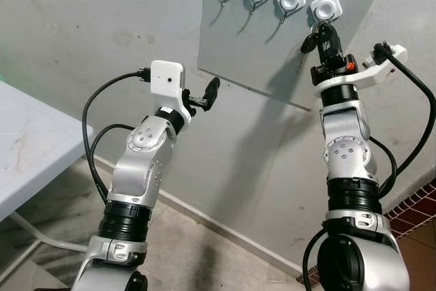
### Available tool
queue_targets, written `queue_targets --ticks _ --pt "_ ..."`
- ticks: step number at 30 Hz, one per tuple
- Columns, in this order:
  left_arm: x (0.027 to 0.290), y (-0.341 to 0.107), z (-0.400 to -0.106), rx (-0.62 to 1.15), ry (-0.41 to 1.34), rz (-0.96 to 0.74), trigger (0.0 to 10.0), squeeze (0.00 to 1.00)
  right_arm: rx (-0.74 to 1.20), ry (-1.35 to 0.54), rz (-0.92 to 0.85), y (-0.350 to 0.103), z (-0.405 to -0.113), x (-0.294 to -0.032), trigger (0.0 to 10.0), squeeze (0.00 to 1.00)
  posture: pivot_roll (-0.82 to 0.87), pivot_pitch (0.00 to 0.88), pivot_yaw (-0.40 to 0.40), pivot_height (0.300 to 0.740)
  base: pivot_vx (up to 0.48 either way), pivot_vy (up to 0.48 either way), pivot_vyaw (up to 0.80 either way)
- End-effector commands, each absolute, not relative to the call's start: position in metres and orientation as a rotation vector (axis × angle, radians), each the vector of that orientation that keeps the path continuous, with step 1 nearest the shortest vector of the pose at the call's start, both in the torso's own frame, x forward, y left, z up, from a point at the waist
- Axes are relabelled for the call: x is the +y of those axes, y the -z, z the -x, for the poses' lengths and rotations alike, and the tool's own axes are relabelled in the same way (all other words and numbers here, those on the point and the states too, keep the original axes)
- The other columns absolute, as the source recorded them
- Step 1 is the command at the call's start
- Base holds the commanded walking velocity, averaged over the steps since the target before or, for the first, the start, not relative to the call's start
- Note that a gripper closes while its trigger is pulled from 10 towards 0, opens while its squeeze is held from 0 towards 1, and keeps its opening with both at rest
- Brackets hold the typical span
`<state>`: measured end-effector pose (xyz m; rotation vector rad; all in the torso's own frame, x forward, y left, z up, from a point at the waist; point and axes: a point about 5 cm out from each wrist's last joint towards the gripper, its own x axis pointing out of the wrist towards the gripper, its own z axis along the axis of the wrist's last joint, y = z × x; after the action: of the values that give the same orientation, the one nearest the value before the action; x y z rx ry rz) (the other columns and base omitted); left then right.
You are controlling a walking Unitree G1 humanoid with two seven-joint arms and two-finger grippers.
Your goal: Hang keys on a hook
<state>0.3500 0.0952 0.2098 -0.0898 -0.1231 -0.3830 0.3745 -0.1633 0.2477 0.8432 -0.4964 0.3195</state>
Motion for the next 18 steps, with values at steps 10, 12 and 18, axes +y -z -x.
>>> queue_targets --ticks 10,12,18 --pt "0.093 -0.218 -0.349 -0.145 0.387 0.095 10.0 0.0 -0.464 -0.246 -0.902 -0.244 -0.38 -0.172 10.0 0.0 -0.03 0.0 -0.097 0.724 0.0 0.0 0.0" --pt "0.093 -0.218 -0.349 -0.145 0.386 0.095 10.0 0.0 -0.454 -0.242 -0.908 -0.242 -0.381 -0.172 10.0 0.0 -0.03 0.0 -0.098 0.724 0.0 0.0 0.0" --pt "0.092 -0.218 -0.349 -0.143 0.387 0.097 10.0 0.0 -0.435 -0.232 -0.919 -0.237 -0.381 -0.173 10.0 0.0 -0.03 0.001 -0.098 0.724 0.0 0.0 0.0"
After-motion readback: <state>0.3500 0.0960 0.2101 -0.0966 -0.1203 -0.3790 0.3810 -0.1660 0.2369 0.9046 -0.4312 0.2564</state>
